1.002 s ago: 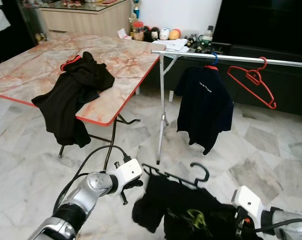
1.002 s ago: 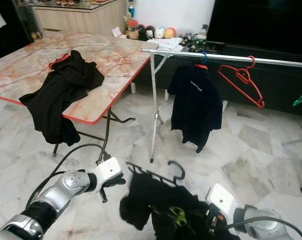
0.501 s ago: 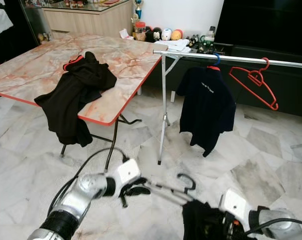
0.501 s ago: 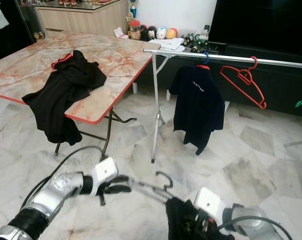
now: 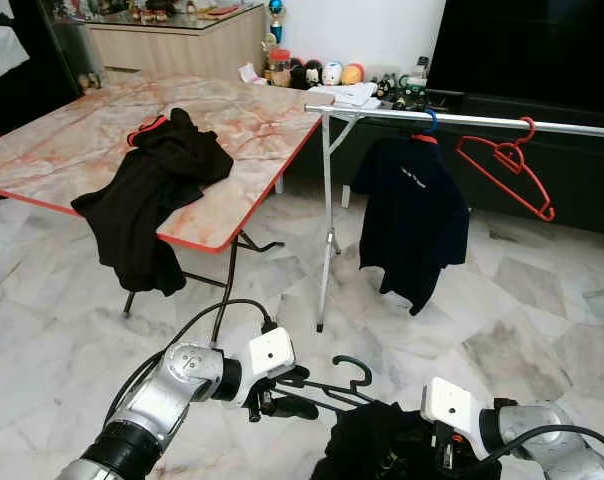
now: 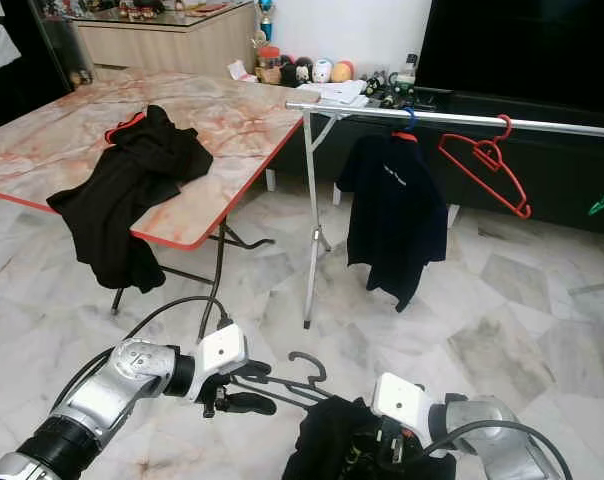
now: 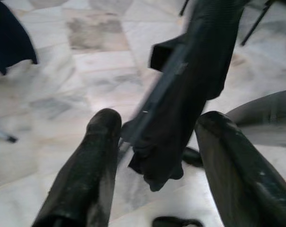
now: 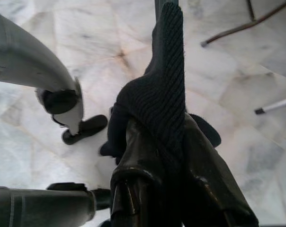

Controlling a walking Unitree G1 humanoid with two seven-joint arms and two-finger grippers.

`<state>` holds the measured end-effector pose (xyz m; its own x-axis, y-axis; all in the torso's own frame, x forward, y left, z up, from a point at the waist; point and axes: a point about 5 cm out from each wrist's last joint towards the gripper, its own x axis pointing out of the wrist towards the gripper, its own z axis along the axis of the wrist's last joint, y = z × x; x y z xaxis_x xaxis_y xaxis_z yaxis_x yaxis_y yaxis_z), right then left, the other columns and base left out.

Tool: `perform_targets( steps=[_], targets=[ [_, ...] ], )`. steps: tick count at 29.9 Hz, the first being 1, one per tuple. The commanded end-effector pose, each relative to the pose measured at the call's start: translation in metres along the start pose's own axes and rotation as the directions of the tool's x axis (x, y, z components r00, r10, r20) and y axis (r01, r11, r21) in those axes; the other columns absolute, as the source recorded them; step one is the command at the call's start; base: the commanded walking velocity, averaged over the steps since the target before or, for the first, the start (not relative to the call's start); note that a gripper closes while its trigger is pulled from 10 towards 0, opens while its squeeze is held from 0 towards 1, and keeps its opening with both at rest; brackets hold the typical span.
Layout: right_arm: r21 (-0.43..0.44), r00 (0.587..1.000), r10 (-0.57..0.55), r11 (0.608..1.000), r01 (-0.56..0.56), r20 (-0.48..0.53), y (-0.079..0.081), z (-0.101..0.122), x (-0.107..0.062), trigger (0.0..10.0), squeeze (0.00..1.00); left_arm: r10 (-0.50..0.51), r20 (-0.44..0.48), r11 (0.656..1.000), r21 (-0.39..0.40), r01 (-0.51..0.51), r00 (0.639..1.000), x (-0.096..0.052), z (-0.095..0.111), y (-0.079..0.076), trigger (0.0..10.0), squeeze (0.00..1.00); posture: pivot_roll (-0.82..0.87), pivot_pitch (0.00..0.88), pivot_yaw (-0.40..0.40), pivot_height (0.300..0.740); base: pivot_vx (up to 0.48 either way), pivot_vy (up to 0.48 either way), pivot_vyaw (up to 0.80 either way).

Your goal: Hang hanger

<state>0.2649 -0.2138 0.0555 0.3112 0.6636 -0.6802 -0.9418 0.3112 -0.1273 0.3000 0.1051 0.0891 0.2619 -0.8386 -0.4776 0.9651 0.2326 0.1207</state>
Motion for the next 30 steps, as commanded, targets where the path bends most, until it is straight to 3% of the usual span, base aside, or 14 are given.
perform_targets(
  steps=[1, 2, 6, 18, 25, 26, 30],
  targets=[
    [-0.030, 0.999, 0.014, 0.999, -0.013, 0.046, -0.003, 0.011, -0.001, 0.0, 0.00, 0.035, -0.020, 0.999, 0.023, -0.034, 0.999, 0.002, -0.001, 0.003, 10.0, 0.88, -0.07, 0.000, 0.054, 0.740, 0.000, 0.000, 0.00],
    [-0.033, 0.999, 0.027, 0.999, -0.026, 0.045, -0.003, 0.012, -0.001, 0.0, 0.00, 0.037, -0.025, 0.999, 0.026, -0.037, 0.999, 0.002, -0.001, 0.004, 10.0, 0.00, -0.07, 0.002, 0.053, 0.740, 0.000, 0.000, 0.00],
    [-0.052, 0.996, 0.078, 0.996, -0.076, 0.041, 0.000, 0.015, -0.001, 0.0, 0.00, 0.052, -0.014, 0.998, 0.019, -0.052, 0.999, 0.005, 0.003, 0.007, 10.0, 0.00, -0.06, 0.010, 0.051, 0.740, 0.000, 0.000, 0.00],
    [-0.072, 0.995, 0.034, 0.997, -0.027, 0.099, -0.011, 0.031, 0.002, 0.0, 0.00, -0.065, -0.046, 0.998, -0.024, 0.064, 0.997, 0.014, -0.005, -0.006, 10.0, 0.00, -0.06, 0.029, 0.054, 0.740, 0.000, 0.000, 0.00],
    [-0.073, 0.992, 0.040, 0.997, -0.032, 0.119, -0.013, 0.035, 0.001, 0.0, 0.00, -0.042, -0.039, 0.999, -0.031, 0.041, 0.998, 0.016, -0.004, -0.005, 10.0, 0.00, -0.06, 0.030, 0.053, 0.740, 0.000, 0.000, 0.00],
    [-0.072, 0.991, 0.045, 0.997, -0.036, 0.125, -0.013, 0.036, 0.001, 0.0, 0.00, -0.020, -0.031, 0.999, -0.036, 0.019, 0.999, 0.017, -0.004, -0.003, 0.0, 0.00, -0.06, 0.030, 0.053, 0.740, 0.000, 0.000, 0.00],
    [-0.065, 0.990, 0.051, 0.997, -0.043, 0.131, -0.012, 0.035, 0.001, 0.0, 0.00, -0.013, -0.024, 0.999, -0.041, 0.012, 1.000, 0.018, -0.003, -0.002, 0.0, 0.00, -0.06, 0.033, 0.052, 0.740, 0.000, 0.000, 0.00]
  ],
)
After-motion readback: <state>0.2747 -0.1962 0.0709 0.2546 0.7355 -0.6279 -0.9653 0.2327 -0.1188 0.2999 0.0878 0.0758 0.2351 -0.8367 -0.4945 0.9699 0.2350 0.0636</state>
